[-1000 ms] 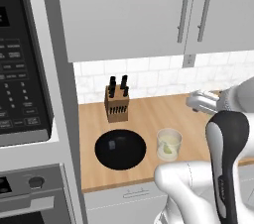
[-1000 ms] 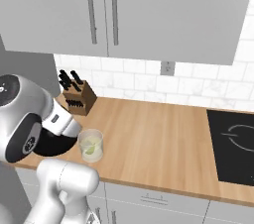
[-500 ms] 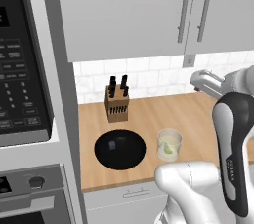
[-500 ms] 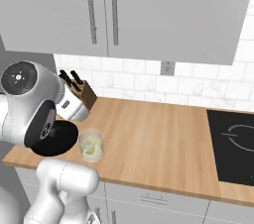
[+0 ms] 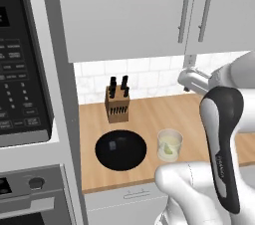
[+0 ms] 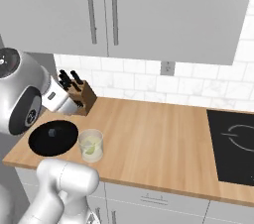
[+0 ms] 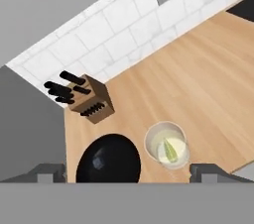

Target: Grab a lemon wedge from the fridge and one ice cube from the ice bowl, and put them in the glass of lemonade.

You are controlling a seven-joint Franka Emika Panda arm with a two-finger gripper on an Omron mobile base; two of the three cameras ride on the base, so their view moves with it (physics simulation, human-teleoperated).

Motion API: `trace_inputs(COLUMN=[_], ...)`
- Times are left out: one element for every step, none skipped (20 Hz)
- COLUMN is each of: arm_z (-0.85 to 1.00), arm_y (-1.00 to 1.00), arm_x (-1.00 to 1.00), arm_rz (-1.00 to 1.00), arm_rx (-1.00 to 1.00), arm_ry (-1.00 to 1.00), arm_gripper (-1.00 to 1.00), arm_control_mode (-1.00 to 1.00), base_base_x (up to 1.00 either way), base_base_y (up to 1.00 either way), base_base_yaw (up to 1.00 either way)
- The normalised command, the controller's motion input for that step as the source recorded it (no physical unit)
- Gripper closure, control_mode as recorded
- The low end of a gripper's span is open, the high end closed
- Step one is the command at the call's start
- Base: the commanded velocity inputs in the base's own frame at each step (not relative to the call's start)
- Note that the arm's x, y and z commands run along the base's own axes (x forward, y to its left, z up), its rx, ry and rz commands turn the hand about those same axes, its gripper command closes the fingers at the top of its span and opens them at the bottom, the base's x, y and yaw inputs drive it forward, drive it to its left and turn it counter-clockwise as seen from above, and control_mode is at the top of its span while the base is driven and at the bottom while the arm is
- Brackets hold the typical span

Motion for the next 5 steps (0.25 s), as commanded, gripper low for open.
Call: trace_inputs(arm_z=[-0.32, -0.31, -0.26, -0.23, -0.21], arm_y=[0.0, 0.0, 0.0, -0.08, -0.16], arm_x=[0.03, 0.1, 0.08, 0.04, 0.01], arm_rz=[0.0, 0.0, 0.01, 0.03, 0.07], arm_rx=[-0.09, -0.08, -0.07, -0.06, -0.06], arm_ry=[0.1, 0.16, 0.16, 0.16, 0.17], arm_gripper=[-1.0, -1.0, -1.0, -1.0, -1.0], arm_control_mode=[-1.0, -1.0, -1.0, -1.0, -1.0], base_base_x=[0.0, 0.0, 0.0, 0.0, 0.0], base_base_y=[0.0, 0.0, 0.0, 0.0, 0.0], base_base_yaw=[0.0, 0.0, 0.0, 0.0, 0.0])
